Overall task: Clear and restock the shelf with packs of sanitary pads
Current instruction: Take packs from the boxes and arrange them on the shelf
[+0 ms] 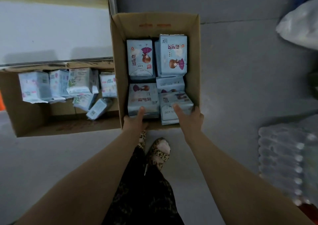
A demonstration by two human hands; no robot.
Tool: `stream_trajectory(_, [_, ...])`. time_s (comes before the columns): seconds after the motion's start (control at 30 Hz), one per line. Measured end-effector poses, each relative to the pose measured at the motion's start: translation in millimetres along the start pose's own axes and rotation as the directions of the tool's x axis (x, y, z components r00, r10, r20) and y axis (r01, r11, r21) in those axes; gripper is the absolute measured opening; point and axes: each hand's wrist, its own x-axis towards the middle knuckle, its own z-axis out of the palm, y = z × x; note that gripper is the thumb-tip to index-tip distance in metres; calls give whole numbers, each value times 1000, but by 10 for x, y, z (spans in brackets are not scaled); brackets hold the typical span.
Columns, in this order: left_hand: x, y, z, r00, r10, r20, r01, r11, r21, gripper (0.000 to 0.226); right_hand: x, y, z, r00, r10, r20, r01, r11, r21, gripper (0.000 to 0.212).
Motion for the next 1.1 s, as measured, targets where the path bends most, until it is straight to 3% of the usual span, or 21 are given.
stream_trajectory(0.07, [-60,97,54,1000,3,19,-1,996,-90,101,79,-2,39,1000,12,-10,-12,998,-69,107])
stream_trajectory(0.13, [11,118,81,998,-2,56,15,973,-230,93,122,3,66,1000,6,-29,-8,998,-68,99])
stream_trajectory(0.2, [100,100,83,999,-3,48,15,965,-262,100,166,8,117,999,29,-38,-30,1000,-6,97])
stream_trajectory(0.27, [86,110,92,999,10,45,2,967,-257,122,201,-34,164,995,93,-26,-88,985,146,99])
stream_trajectory(0.33, [105,101,98,999,27,27,-20,975,-223,132,231,-129,177,987,161,-7,-153,949,275,85])
stream_trajectory(0.47, [173,70,121,999,-14,50,25,973,-230,106,328,-198,142,984,178,-7,-166,932,322,62])
stream_trajectory(0.57, [208,60,148,998,-30,51,42,971,-236,117,385,-211,97,977,202,61,-211,927,311,46])
stream_trajectory(0.63, [200,65,170,1000,-26,-11,22,974,-226,118,359,-227,35,953,277,123,-303,893,332,55])
stream_trajectory(0.7, [176,85,216,994,-47,-98,29,983,-179,134,263,-243,-52,931,334,144,-364,856,367,75])
stream_trajectory(0.77, [119,115,260,982,-97,-165,64,979,-195,139,100,-215,-141,954,262,142,-299,845,443,69])
stream_trajectory(0.93, [73,140,310,978,-157,-140,109,948,-300,103,-309,-220,-353,984,-49,169,-73,761,644,43])
stream_trajectory(1.1, [119,255,268,983,-180,-41,148,901,-408,84,-229,-250,-308,975,-80,206,-87,718,691,43])
